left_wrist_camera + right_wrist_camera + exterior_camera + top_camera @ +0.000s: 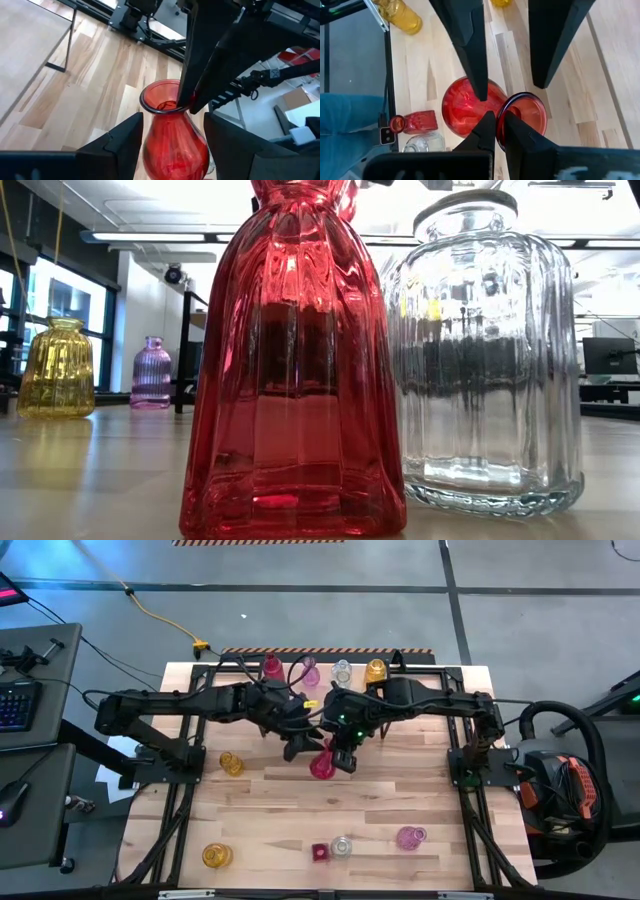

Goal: Sort vases onto shelf
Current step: Put the right red vase on the shelf aligned with the other red vase

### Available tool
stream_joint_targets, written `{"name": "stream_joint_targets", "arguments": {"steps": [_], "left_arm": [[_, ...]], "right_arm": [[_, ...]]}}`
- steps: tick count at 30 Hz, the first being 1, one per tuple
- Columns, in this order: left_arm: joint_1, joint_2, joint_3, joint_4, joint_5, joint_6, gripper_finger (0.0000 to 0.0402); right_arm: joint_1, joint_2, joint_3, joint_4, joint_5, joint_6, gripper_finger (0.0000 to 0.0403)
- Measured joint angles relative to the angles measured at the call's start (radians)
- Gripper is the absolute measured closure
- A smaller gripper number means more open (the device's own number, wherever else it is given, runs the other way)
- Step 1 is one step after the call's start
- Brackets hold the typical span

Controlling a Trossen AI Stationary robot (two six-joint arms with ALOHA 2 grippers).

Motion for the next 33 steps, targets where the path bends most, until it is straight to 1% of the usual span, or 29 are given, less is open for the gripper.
{"name": "stream_joint_targets", "arguments": {"steps": [7, 15, 27, 33], "left_arm": [[0.005, 0.000, 0.000, -0.001, 0.018, -0.001, 0.0202], [0.005, 0.000, 0.001, -0.003, 0.027, -0.001, 0.0202], [0.004, 0.000, 0.001, 0.015, 0.041, -0.001, 0.0202], [0.004, 0.000, 0.001, 0.022, 0.040, -0.001, 0.0203]], "right_arm": [[0.000, 0.000, 0.007, 0.002, 0.001, 0.000, 0.0403], [0.000, 0.000, 0.084, -0.013, 0.002, 0.001, 0.0403], [0.000, 0.000, 0.064, 0.078, 0.012, -0.002, 0.0403], [0.000, 0.000, 0.064, 0.077, 0.012, -0.002, 0.0403]]}}
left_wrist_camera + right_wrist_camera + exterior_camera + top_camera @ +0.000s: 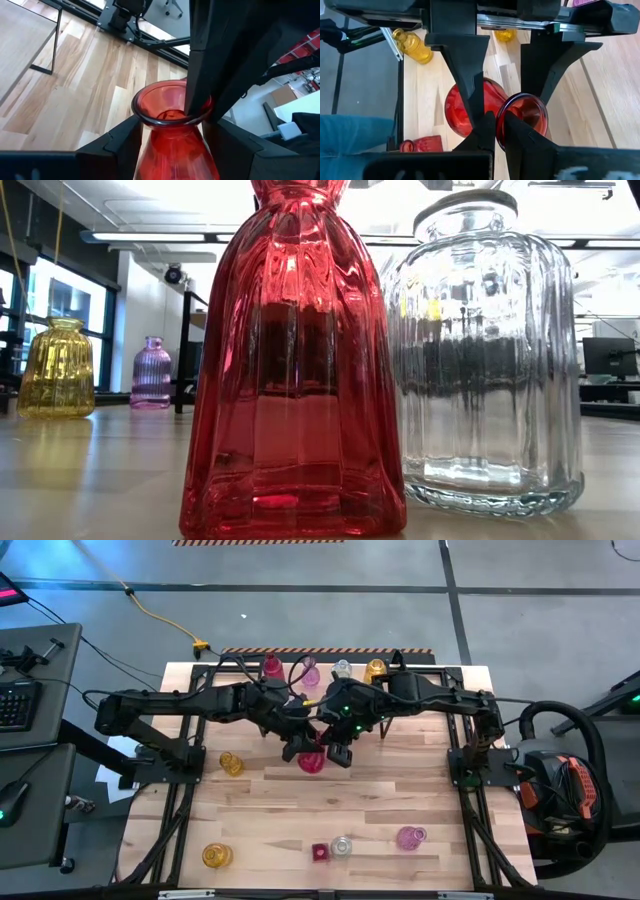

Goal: Sort vases onto shelf
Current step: Put the right red vase on the shelf aligned with the other red vase

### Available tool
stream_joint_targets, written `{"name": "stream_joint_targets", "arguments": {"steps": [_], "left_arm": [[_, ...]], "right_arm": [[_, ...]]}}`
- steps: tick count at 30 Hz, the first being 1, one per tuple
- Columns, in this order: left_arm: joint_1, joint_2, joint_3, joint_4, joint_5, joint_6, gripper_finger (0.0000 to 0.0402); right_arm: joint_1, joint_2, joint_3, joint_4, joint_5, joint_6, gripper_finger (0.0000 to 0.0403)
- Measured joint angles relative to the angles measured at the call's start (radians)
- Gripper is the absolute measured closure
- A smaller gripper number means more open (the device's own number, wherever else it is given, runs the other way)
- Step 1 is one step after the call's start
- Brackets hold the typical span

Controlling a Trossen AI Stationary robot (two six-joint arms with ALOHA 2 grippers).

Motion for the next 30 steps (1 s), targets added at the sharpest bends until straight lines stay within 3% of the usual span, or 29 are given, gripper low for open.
{"name": "stream_joint_targets", "arguments": {"steps": [10, 30], "left_arm": [[0.000, 0.000, 0.000, 0.000, -0.002, 0.018, 0.0282], [0.000, -0.001, -0.001, -0.001, -0.004, 0.026, 0.0282]], "right_arm": [[0.000, 0.000, 0.000, -0.005, 0.000, -0.006, 0.0403], [-0.001, 0.000, 0.000, 0.003, -0.003, -0.034, 0.0402]]}}
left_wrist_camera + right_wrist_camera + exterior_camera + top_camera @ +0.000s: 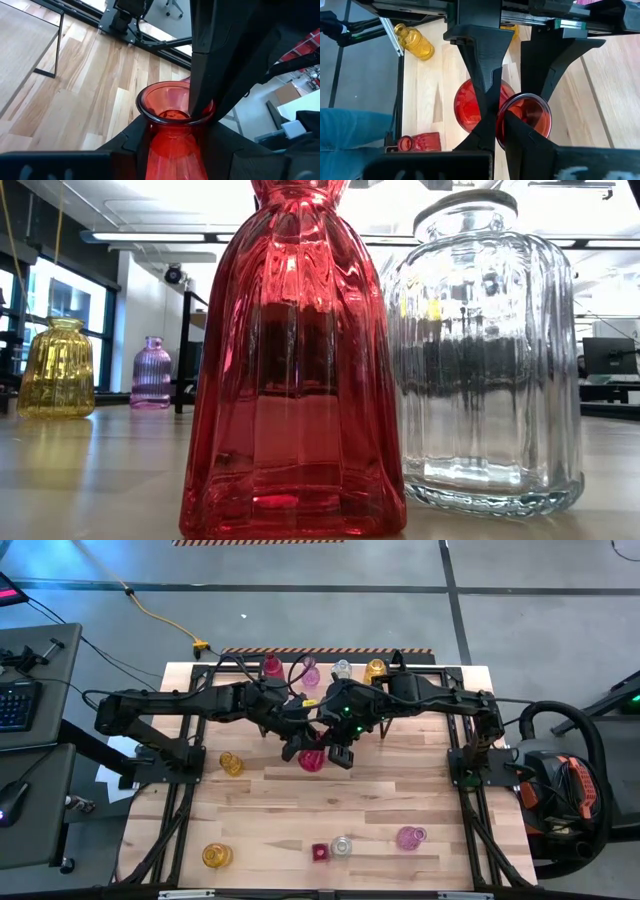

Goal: Sort vases onto shelf
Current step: Put the right red vase on the shelf aligned with the other red vase

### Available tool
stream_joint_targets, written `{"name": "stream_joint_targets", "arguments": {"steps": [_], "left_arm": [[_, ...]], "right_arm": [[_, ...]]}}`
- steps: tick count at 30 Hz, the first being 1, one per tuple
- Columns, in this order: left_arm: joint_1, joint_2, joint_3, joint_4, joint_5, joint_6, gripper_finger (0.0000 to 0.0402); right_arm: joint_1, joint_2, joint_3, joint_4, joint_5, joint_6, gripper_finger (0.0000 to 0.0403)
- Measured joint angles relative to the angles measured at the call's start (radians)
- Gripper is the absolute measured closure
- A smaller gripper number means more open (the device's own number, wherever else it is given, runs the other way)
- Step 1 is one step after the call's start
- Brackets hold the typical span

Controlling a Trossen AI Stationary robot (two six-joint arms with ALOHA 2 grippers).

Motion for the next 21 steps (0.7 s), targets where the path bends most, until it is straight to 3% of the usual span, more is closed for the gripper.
{"name": "stream_joint_targets", "arguments": {"steps": [21], "left_arm": [[0.000, 0.000, 0.000, 0.000, -0.006, 0.016, 0.0282]], "right_arm": [[0.000, 0.000, 0.000, -0.014, 0.003, -0.060, 0.0402]]}}
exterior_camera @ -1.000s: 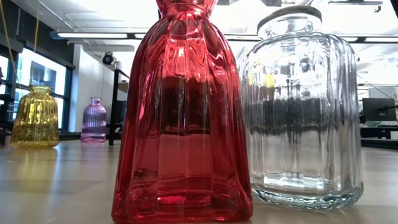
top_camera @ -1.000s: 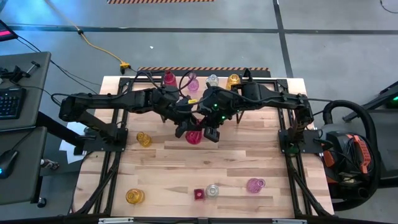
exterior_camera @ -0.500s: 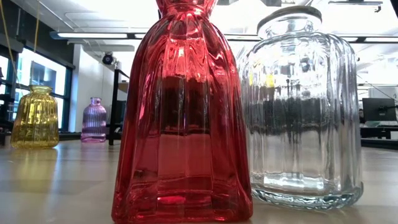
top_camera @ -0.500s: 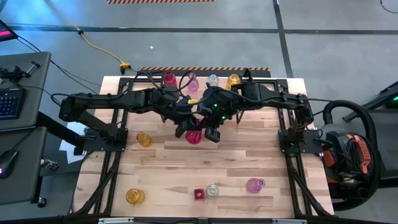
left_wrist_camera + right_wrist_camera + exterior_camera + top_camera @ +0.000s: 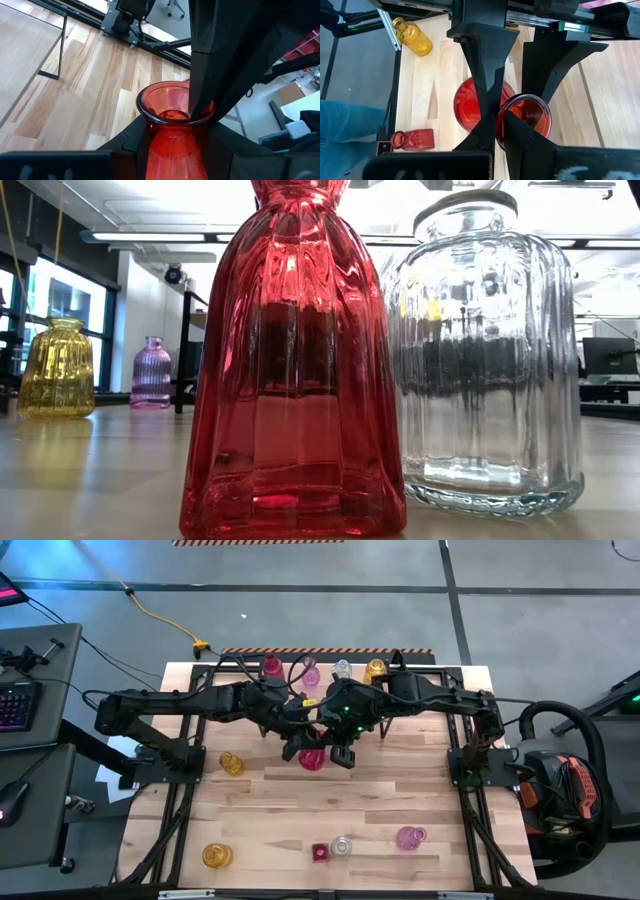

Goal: Sort vases onto shelf
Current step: Put the right red vase on the shelf aligned with the other red vase

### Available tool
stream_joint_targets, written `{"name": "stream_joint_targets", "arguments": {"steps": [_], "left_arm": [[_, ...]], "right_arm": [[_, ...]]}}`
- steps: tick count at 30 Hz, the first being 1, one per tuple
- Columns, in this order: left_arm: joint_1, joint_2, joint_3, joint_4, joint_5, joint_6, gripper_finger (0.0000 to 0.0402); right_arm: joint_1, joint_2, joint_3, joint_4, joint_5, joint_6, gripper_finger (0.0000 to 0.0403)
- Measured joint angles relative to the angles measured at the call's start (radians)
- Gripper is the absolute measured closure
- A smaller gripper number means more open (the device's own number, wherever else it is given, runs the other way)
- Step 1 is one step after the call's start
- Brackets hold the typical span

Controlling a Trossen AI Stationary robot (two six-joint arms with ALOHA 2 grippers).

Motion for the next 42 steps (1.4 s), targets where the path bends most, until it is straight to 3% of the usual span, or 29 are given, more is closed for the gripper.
{"name": "stream_joint_targets", "arguments": {"steps": [9, 19, 42], "left_arm": [[0.001, 0.001, 0.000, -0.001, -0.007, 0.019, 0.0282], [0.001, -0.001, 0.000, -0.017, -0.004, 0.020, 0.0282], [-0.001, 0.001, -0.002, -0.091, -0.017, 0.045, 0.0282]], "right_arm": [[0.001, 0.000, 0.000, -0.003, 0.044, 0.022, 0.0402], [0.009, 0.000, 0.000, 0.008, 0.057, -0.132, 0.0402], [-0.005, -0.003, 0.003, 0.002, 0.063, -0.186, 0.0403]]}}
